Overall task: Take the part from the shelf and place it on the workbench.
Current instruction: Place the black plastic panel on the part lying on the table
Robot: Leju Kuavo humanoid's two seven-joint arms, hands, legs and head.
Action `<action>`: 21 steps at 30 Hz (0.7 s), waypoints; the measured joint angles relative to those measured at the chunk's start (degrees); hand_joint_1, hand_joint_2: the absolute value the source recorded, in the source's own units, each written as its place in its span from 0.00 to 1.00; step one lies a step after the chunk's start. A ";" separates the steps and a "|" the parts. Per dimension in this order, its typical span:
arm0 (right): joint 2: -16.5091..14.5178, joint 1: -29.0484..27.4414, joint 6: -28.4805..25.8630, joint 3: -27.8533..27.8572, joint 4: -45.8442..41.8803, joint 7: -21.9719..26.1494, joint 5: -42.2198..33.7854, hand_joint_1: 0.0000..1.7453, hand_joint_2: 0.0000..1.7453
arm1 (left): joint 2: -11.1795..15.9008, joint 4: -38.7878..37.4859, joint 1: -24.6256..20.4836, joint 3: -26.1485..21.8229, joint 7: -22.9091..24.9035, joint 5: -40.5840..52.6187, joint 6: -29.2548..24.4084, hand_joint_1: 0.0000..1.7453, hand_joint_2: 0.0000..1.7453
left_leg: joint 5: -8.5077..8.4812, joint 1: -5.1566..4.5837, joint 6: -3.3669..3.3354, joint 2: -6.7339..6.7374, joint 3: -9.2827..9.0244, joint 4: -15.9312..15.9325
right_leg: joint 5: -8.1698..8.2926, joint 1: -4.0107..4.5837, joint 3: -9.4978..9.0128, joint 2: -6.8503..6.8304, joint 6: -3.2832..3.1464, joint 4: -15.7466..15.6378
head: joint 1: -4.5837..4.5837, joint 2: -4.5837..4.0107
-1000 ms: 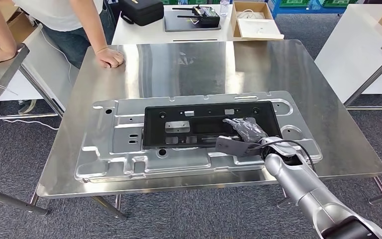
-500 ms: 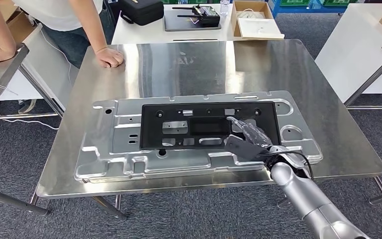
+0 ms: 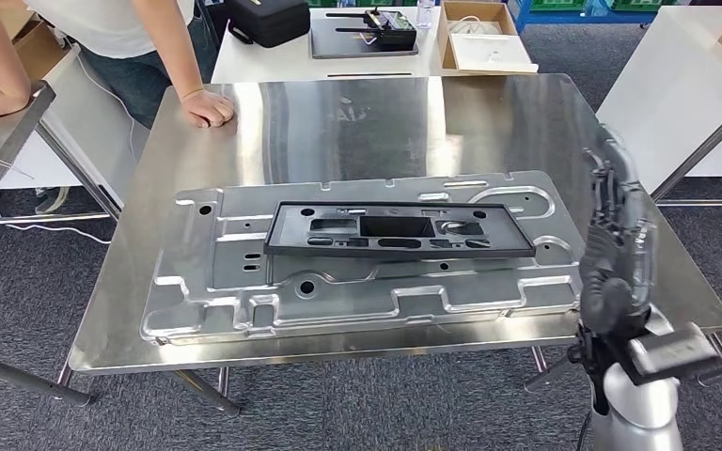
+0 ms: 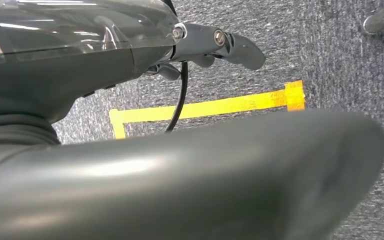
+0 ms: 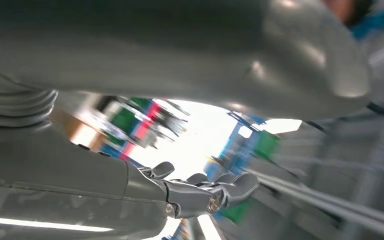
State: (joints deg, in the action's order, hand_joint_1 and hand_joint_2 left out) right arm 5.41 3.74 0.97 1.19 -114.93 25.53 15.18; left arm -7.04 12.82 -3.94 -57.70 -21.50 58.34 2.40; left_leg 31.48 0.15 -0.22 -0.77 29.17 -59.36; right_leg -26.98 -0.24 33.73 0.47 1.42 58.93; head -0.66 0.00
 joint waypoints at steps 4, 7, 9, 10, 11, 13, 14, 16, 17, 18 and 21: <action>-1.65 -2.01 0.91 1.64 -6.80 1.83 -0.26 0.00 0.00 | -0.12 -0.01 0.00 -0.65 -0.17 -0.30 -0.06 0.00 0.00 | 0.00 -0.01 0.00 0.02 -0.02 0.00 | 0.00 0.00 -0.01 0.00 0.00 -0.01 | 0.00 0.00; -2.59 -3.17 0.90 1.93 -10.39 4.27 -0.26 0.00 0.00 | -0.15 -0.02 0.00 -0.85 -0.31 -0.50 -0.05 0.00 0.00 | 0.00 0.00 0.00 0.01 -0.02 0.00 | 0.00 0.00 -0.01 0.00 0.00 -0.01 | 0.00 0.00; -3.15 -3.91 0.88 1.94 -12.71 6.50 -0.26 0.00 0.00 | -0.15 -0.02 -0.01 -1.04 -0.60 -0.51 0.05 0.00 0.00 | 0.00 0.00 0.00 0.01 -0.02 0.00 | 0.00 0.00 -0.01 0.00 0.00 -0.01 | 0.00 0.00; -3.42 -4.29 0.88 1.83 -13.91 7.57 -0.21 0.00 0.00 | -0.15 -0.02 0.00 -1.16 -0.84 -0.44 0.19 0.00 0.00 | 0.00 0.00 0.00 0.01 -0.02 0.00 | 0.00 0.00 -0.01 0.00 0.00 -0.01 | 0.00 0.00; -3.65 -4.71 0.87 1.63 -15.08 8.54 0.02 0.00 0.00 | -0.15 -0.02 0.00 -1.27 -1.11 -0.38 0.36 0.00 0.00 | 0.00 0.00 0.00 0.01 -0.02 0.01 | 0.00 0.00 -0.01 0.00 0.00 -0.01 | 0.00 0.00; -4.03 -5.89 0.63 0.86 -17.20 10.20 0.99 0.00 0.00 | -0.15 -0.03 0.00 -1.50 -1.58 -0.27 0.66 0.00 0.00 | 0.00 0.00 0.00 0.01 -0.02 0.02 | -0.01 0.01 -0.01 0.00 -0.01 -0.01 | 0.00 0.00; -4.18 -6.67 0.26 0.37 -18.01 11.00 1.52 0.00 0.00 | -0.15 -0.04 0.00 -1.62 -1.76 -0.30 0.74 0.00 0.00 | 0.04 -0.09 -0.06 0.02 -0.02 -0.04 | 0.01 -0.06 -0.02 0.00 0.02 -0.07 | 0.00 0.00; -4.43 -8.54 -0.83 -0.62 -19.19 12.51 1.93 0.00 0.00 | -0.15 -0.04 0.01 -1.85 -2.07 -0.40 0.81 0.00 0.00 | 0.12 -0.25 -0.20 0.04 0.00 -0.15 | 0.07 -0.20 -0.06 0.00 0.12 -0.18 | 0.00 0.00; -4.53 -9.57 -1.38 -1.06 -19.57 13.15 1.70 0.00 0.00 | -0.15 -0.04 0.02 -1.97 -2.19 -0.45 0.79 0.00 0.00 | 0.16 -0.35 -0.28 0.05 0.01 -0.21 | 0.12 -0.29 -0.08 0.00 0.20 -0.25 | 0.00 0.00; -4.62 -10.56 -1.80 -1.44 -19.88 13.68 1.13 0.00 0.00 | -0.15 -0.03 0.03 -2.07 -2.25 -0.47 0.71 0.00 0.00 | 0.12 -0.38 -0.33 0.05 0.00 -0.20 | 0.19 -0.33 -0.12 0.00 0.28 -0.30 | 0.00 0.00; -4.76 -12.98 -2.42 -2.07 -20.57 14.31 -1.32 0.00 0.00 | -0.15 -0.01 0.03 -2.27 -2.26 -0.47 0.26 0.00 0.00 | -0.72 0.10 -0.89 0.22 -0.15 0.60 | -0.29 -0.30 0.05 0.01 0.71 0.13 | -0.01 0.00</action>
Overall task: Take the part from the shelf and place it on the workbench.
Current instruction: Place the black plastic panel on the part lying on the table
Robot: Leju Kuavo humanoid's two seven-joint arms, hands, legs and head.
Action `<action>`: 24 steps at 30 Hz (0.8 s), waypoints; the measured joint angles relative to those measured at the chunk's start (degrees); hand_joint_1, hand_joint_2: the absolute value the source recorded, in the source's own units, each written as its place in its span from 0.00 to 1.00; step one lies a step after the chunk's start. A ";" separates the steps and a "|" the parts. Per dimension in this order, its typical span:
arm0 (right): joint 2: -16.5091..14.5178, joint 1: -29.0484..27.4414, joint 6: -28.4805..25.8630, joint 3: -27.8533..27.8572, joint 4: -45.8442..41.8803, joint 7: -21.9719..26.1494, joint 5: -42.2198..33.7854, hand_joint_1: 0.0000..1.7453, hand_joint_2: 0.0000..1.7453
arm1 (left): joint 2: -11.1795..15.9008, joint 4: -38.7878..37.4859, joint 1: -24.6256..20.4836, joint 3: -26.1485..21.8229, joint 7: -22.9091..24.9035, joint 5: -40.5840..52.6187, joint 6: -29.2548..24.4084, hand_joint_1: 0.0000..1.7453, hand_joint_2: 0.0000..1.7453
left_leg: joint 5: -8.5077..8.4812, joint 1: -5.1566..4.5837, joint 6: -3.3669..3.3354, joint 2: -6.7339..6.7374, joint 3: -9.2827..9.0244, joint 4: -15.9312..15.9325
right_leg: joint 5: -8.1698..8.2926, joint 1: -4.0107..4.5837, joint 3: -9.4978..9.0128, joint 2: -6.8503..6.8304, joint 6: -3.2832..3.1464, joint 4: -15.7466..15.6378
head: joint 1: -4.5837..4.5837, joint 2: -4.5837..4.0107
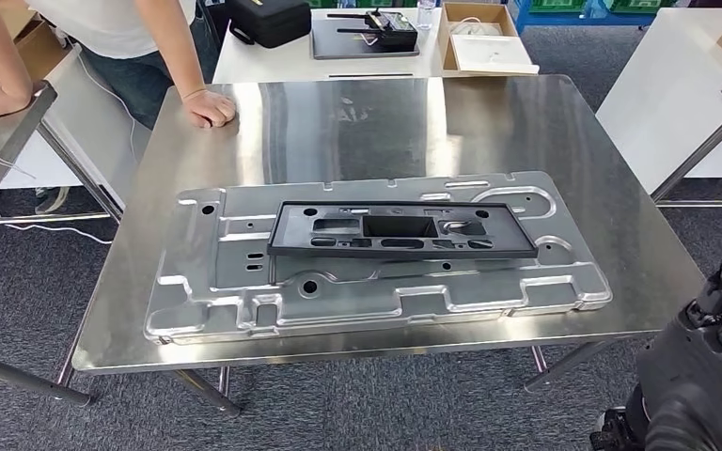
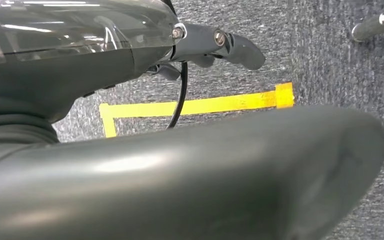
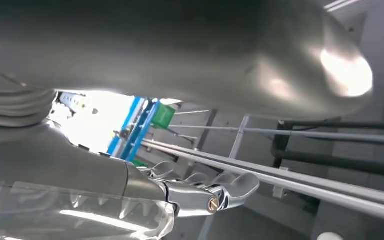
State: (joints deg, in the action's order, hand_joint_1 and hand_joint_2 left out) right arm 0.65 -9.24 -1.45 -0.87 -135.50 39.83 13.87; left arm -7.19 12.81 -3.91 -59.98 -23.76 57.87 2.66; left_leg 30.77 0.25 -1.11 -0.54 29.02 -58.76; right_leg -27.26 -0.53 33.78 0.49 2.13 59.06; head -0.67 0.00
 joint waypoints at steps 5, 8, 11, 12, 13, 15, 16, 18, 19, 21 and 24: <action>-0.05 -2.96 -0.32 -0.20 -0.17 0.03 -3.07 0.00 0.00 | 0.39 0.25 0.32 -0.77 0.09 -0.11 -0.56 0.00 0.00 | -0.73 0.79 -0.22 0.52 0.28 0.57 | -7.11 -0.58 5.97 -0.01 0.74 14.10 | -0.04 -0.01; -0.15 -4.40 -0.43 -0.22 -0.17 0.03 -4.73 0.00 0.00 | 0.84 0.43 0.62 -1.22 0.19 -0.10 -0.73 0.00 0.00 | -0.64 1.48 0.50 0.58 0.29 0.36 | -3.28 -1.22 3.24 -0.07 1.46 9.70 | -0.04 0.00; -0.33 -5.46 0.10 -0.16 -0.13 0.02 -6.00 0.00 0.00 | 1.34 0.71 0.77 -1.66 0.34 -0.04 -0.84 0.00 0.00 | -0.46 1.64 1.98 0.36 0.53 -0.04 | -0.47 -1.44 -1.82 0.06 1.70 0.33 | -0.04 -0.01; -0.40 -5.72 0.34 -0.09 -0.11 0.01 -6.27 0.00 0.00 | 1.43 0.78 0.79 -1.81 0.42 -0.01 -0.85 0.00 0.00 | -0.55 1.52 2.40 0.30 0.65 -0.07 | -0.71 -1.31 -2.06 0.15 1.41 -0.26 | -0.02 -0.01; -0.50 -5.99 0.53 0.06 -0.09 0.01 -6.43 0.00 0.00 | 1.43 0.81 0.80 -1.98 0.51 0.03 -0.85 0.00 0.00 | -0.72 1.48 2.78 0.26 0.70 -0.01 | -0.74 -1.18 -1.80 0.20 0.95 -0.24 | 0.02 -0.01; -1.02 -6.53 0.92 0.72 0.02 0.02 -6.63 0.00 0.00 | 1.44 0.84 0.83 -2.39 0.74 0.01 -0.85 0.00 0.00 | -0.17 1.64 3.32 0.26 0.88 -0.44 | -0.60 -1.34 -1.38 0.07 0.05 -0.33 | 0.05 0.00; -1.51 -6.90 1.15 1.36 0.17 0.03 -6.81 0.00 0.00 | 1.41 0.84 0.85 -2.62 0.85 -0.03 -0.85 0.00 0.00 | 1.10 1.69 3.46 0.28 1.38 -1.82 | -0.40 -1.40 -1.18 -0.05 -0.44 -0.41 | 0.07 -0.01; -2.82 -7.86 1.78 3.21 0.78 0.05 -7.49 0.00 0.00 | 1.27 0.82 0.92 -3.05 0.99 -0.13 -0.85 0.00 0.00 | 5.40 1.56 3.44 0.34 3.65 -7.95 | 0.06 -1.27 -0.62 -0.33 -1.31 -0.49 | 0.09 -0.01; -3.59 -8.43 2.30 4.48 1.38 0.05 -8.08 0.00 0.00 | 1.19 0.81 0.96 -3.29 1.03 -0.15 -0.87 0.00 0.00 | 7.48 1.45 3.41 0.34 4.99 -11.76 | 0.32 -1.08 -0.26 -0.42 -1.66 -0.47 | 0.09 -0.01; -5.34 -9.62 4.09 7.71 3.20 0.05 -9.47 0.00 0.00 | 1.11 0.82 1.11 -3.86 1.04 -0.28 -1.00 0.00 0.00 | 8.78 1.22 3.26 0.34 5.81 -15.68 | 0.94 -0.73 0.56 -0.49 -1.96 -0.42 | 0.09 0.00; -8.62 -10.41 9.42 14.52 7.09 -0.24 -10.57 0.00 0.00 | 1.04 0.83 1.19 -4.77 1.07 -0.54 -1.45 0.00 0.00 | 4.64 1.04 2.81 0.33 0.21 -6.89 | 1.90 -0.57 1.62 -0.48 -1.65 -0.25 | 0.10 0.00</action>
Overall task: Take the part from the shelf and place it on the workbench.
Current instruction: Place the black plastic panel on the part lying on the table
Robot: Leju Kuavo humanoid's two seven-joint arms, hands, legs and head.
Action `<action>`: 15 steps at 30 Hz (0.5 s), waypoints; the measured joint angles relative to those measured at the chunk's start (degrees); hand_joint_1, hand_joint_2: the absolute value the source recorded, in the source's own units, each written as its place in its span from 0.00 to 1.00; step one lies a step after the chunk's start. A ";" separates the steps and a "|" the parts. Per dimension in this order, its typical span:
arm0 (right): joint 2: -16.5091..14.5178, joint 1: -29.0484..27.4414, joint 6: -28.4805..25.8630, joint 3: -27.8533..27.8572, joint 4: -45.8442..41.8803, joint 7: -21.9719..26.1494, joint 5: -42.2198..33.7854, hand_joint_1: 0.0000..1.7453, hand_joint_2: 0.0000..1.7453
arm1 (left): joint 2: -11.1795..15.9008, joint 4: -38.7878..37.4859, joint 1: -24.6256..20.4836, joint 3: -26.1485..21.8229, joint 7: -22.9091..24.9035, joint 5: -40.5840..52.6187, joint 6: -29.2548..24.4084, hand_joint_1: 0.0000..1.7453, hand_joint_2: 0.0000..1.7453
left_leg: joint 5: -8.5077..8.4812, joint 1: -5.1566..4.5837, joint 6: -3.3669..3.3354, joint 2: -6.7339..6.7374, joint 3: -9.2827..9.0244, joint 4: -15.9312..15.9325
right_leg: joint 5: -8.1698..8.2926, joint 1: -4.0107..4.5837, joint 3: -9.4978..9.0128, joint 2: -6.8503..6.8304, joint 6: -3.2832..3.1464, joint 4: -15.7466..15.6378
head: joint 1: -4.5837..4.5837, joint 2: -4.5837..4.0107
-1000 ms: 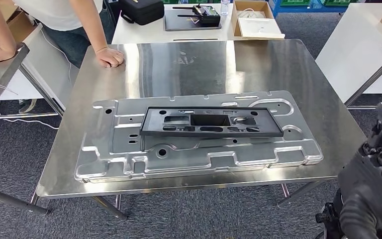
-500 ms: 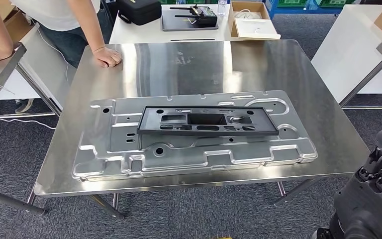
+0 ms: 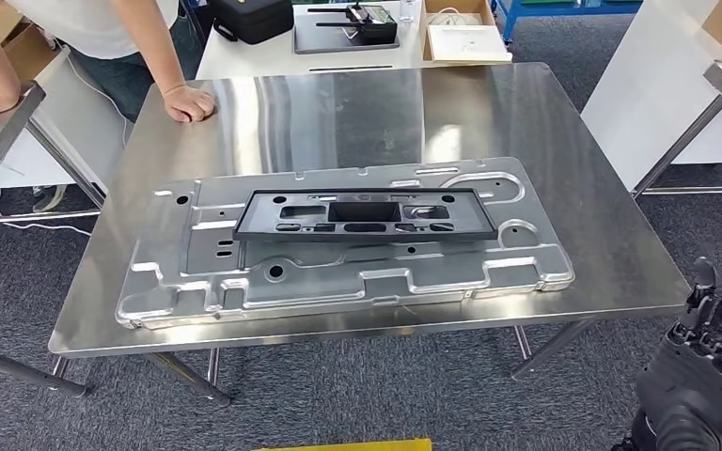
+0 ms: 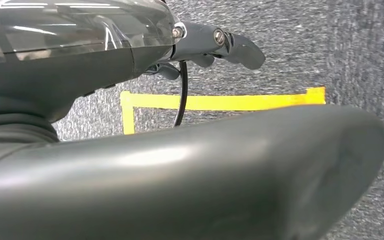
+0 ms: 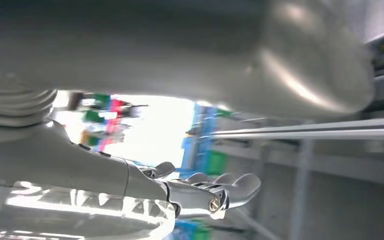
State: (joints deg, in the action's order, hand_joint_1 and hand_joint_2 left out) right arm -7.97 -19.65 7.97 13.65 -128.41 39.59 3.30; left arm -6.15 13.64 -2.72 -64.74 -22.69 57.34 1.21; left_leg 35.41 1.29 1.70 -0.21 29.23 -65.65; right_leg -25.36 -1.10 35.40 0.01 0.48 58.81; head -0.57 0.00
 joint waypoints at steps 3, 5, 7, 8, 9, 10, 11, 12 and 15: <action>-3.71 0.55 6.56 8.05 3.63 -2.13 1.17 0.00 0.00 | -0.20 0.00 0.00 -0.99 0.15 0.05 -0.24 0.00 0.00 | -2.24 -0.40 -0.43 -0.32 -3.64 7.12 | 0.95 0.12 0.48 0.01 1.00 0.23 | -0.01 0.00; -5.60 1.59 9.69 12.74 6.70 -5.07 2.73 0.00 0.00 | -0.42 0.01 0.08 -1.64 0.18 0.23 -0.38 0.00 0.00 | -2.85 -0.61 -1.08 -0.47 -2.99 7.09 | 1.76 0.08 0.57 0.04 1.70 -0.04 | -0.02 0.00; -7.29 2.63 11.84 17.79 11.14 -8.35 4.81 0.00 0.00 | -0.56 0.05 0.07 -2.34 0.15 0.41 -0.52 0.00 0.00 | -3.82 -0.56 -2.09 -0.36 -2.07 7.17 | 0.44 -0.05 1.11 0.06 2.21 0.64 | -0.04 0.00; -7.95 3.13 12.44 20.23 13.63 -9.43 5.87 0.00 0.00 | -0.61 0.09 0.07 -2.65 0.13 0.49 -0.56 0.00 0.00 | -4.43 -0.49 -2.53 -0.28 -1.43 7.23 | -1.63 -0.07 1.77 0.07 2.35 2.39 | -0.06 -0.01; -8.51 3.65 12.75 22.40 16.11 -9.99 6.90 0.00 0.00 | -0.63 0.13 0.07 -2.94 0.11 0.59 -0.59 0.00 0.00 | -4.99 -0.53 -2.82 -0.20 -0.71 7.21 | -4.39 -0.08 2.62 0.06 2.43 5.23 | -0.08 0.00; -8.98 4.25 12.94 24.29 18.55 -10.36 8.00 0.00 0.00 | -0.65 0.16 0.08 -3.22 0.11 0.70 -0.60 0.00 0.00 | -5.53 -0.62 -3.00 -0.10 0.04 7.18 | -7.00 -0.06 3.58 0.06 2.46 8.84 | -0.09 0.00; -9.35 4.82 13.05 25.85 20.84 -10.66 9.18 0.00 0.00 | -0.66 0.17 0.09 -3.45 0.11 0.83 -0.60 0.00 0.00 | -6.07 -0.75 -3.09 0.01 0.81 7.14 | -8.73 -0.06 4.27 0.06 2.49 12.18 | -0.10 0.00; -9.68 5.33 13.06 27.31 23.18 -10.97 10.65 0.00 0.00 | -0.69 0.17 0.09 -3.62 0.10 0.97 -0.60 0.00 0.00 | -6.59 -0.89 -3.14 0.12 1.57 7.11 | -9.30 -0.05 4.27 0.06 2.49 14.30 | -0.10 0.00; -10.41 6.87 12.91 31.27 30.13 -11.01 15.64 0.00 0.00 | -0.79 0.17 0.06 -3.83 0.04 1.40 -0.55 0.00 0.00 | -7.92 -1.29 -3.10 0.25 3.29 7.06 | -5.93 0.16 -1.78 0.06 2.09 8.47 | -0.09 0.00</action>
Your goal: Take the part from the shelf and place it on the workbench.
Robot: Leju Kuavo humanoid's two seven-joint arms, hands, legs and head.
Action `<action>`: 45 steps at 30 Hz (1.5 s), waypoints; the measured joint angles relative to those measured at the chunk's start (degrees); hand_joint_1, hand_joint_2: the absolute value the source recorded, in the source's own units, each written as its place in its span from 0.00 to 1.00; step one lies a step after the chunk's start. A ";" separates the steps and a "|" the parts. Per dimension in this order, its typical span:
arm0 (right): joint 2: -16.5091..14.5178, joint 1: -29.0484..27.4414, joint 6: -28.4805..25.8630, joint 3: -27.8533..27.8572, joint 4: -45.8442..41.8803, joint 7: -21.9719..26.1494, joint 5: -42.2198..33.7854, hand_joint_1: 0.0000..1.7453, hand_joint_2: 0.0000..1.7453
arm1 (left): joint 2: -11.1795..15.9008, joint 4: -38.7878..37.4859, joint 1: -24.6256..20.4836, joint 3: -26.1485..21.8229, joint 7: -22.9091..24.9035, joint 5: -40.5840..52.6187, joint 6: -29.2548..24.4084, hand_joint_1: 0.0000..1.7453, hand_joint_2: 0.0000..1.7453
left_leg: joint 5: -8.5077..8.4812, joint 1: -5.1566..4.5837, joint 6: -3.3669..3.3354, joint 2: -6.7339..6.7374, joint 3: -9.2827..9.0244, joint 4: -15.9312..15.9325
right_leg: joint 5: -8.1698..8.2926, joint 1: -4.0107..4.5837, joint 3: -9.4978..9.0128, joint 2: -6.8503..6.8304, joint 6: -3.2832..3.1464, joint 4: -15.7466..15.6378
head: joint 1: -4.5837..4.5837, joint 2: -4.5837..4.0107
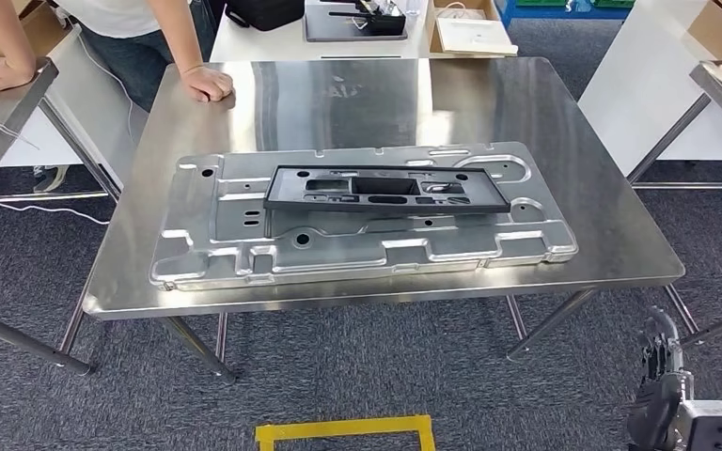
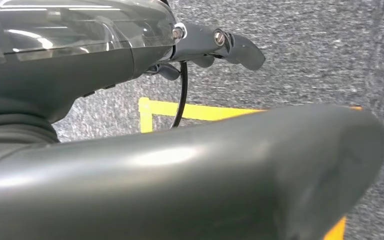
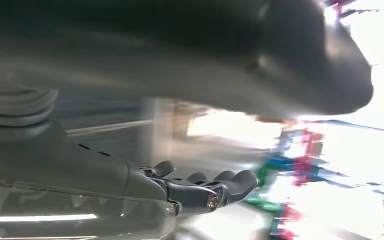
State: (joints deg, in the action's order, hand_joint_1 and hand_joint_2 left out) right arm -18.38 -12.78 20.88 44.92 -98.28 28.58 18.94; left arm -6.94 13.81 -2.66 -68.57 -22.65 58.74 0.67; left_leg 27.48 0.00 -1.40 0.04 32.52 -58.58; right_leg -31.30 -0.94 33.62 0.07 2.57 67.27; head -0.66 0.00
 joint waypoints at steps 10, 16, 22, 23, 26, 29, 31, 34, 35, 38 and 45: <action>0.68 7.88 -5.78 17.79 30.86 2.61 24.73 0.00 0.00 | -0.39 -0.02 -0.32 -1.38 0.13 2.24 0.69 0.00 0.00 | 6.05 0.15 2.28 0.00 3.66 -8.33 | 3.98 0.34 -4.06 -0.22 -2.85 -12.42 | 0.11 0.00; 3.46 10.81 -14.28 23.78 50.89 0.22 32.40 0.00 0.00 | -0.49 0.00 -0.49 -1.77 0.92 3.30 0.71 0.00 0.00 | 4.66 1.10 3.41 0.01 -3.34 -6.21 | 6.48 -0.07 0.42 -0.22 -2.02 -10.62 | 0.14 0.00; 6.94 12.70 -20.07 26.28 65.52 -6.63 37.45 0.00 0.00 | -0.78 0.01 -0.74 -2.26 1.91 3.91 0.72 0.00 0.00 | 4.37 0.92 1.50 -0.25 -5.53 0.09 | 7.34 -0.01 2.13 -0.19 -0.19 -8.83 | 0.02 0.00; 7.44 12.81 -20.62 26.51 67.34 -7.70 38.01 0.00 0.00 | -0.79 0.01 -0.76 -2.33 2.04 3.98 0.74 0.00 0.00 | 3.82 0.92 0.93 -0.16 -4.93 0.07 | 5.72 -0.08 2.66 -0.18 -0.02 -7.54 | -0.04 0.00; 8.64 13.33 -21.72 26.84 71.69 -10.59 39.40 0.00 0.00 | -0.82 0.02 -0.80 -2.39 2.39 4.23 0.93 0.00 0.00 | 1.99 0.66 0.05 0.11 -2.65 0.04 | -2.14 -0.10 5.14 -0.18 0.12 1.89 | -0.19 0.00; 9.45 13.79 -22.04 26.91 74.75 -12.84 40.46 0.00 0.00 | -0.86 0.02 -0.78 -2.51 3.12 4.55 1.04 0.00 0.00 | 0.19 0.20 -0.10 0.32 -0.23 -0.03 | -2.49 0.02 3.72 -0.18 -0.08 5.69 | -0.20 0.00; 9.81 13.96 -22.04 26.93 76.01 -13.82 40.95 0.00 0.00 | -0.96 0.02 -0.79 -2.60 3.41 4.71 1.06 0.00 0.00 | -0.92 -0.07 -0.02 0.30 1.02 -0.03 | 0.14 0.48 -1.83 -0.15 -0.83 -1.13 | -0.19 0.00; 10.29 14.51 -21.97 26.95 77.27 -14.62 41.40 0.00 0.00 | -1.18 0.02 -0.84 -2.69 3.75 4.90 1.02 0.00 0.00 | -2.43 -0.23 0.59 0.32 1.92 0.07 | 0.14 1.32 -8.68 -0.08 -1.98 -11.65 | -0.15 -0.01; 10.39 14.58 -21.91 26.97 77.61 -14.75 41.51 0.00 0.00 | -1.19 0.02 -0.86 -2.72 3.87 4.97 1.01 0.00 0.00 | -2.92 -0.20 0.91 0.33 2.01 0.19 | 0.05 1.46 -8.93 -0.08 -2.06 -12.49 | -0.15 -0.01; 10.56 14.57 -21.56 27.06 78.49 -14.96 41.90 0.00 0.00 | -1.19 0.02 -0.69 -2.79 4.11 5.16 0.99 0.00 0.00 | -2.41 -0.04 1.80 0.21 2.70 -0.44 | 1.70 1.19 -7.31 -0.18 -2.56 -12.84 | -0.13 0.00; 10.58 14.73 -20.93 27.06 79.91 -14.69 43.01 0.00 0.00 | -1.21 0.04 -0.55 -3.12 4.15 5.18 0.99 0.00 0.00 | 6.21 0.70 2.94 0.12 2.56 -14.51 | 6.01 0.63 -1.27 -0.36 -2.89 -12.11 | 0.00 0.00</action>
State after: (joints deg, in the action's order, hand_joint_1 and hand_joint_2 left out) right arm -7.80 1.95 -0.05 71.98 -18.37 13.89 61.95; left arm -8.15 13.85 -3.21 -71.69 -18.50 63.91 1.66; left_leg 33.69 0.69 1.55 0.15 35.09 -73.09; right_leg -25.29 -0.32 32.35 -0.29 -0.32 55.17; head -0.66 0.00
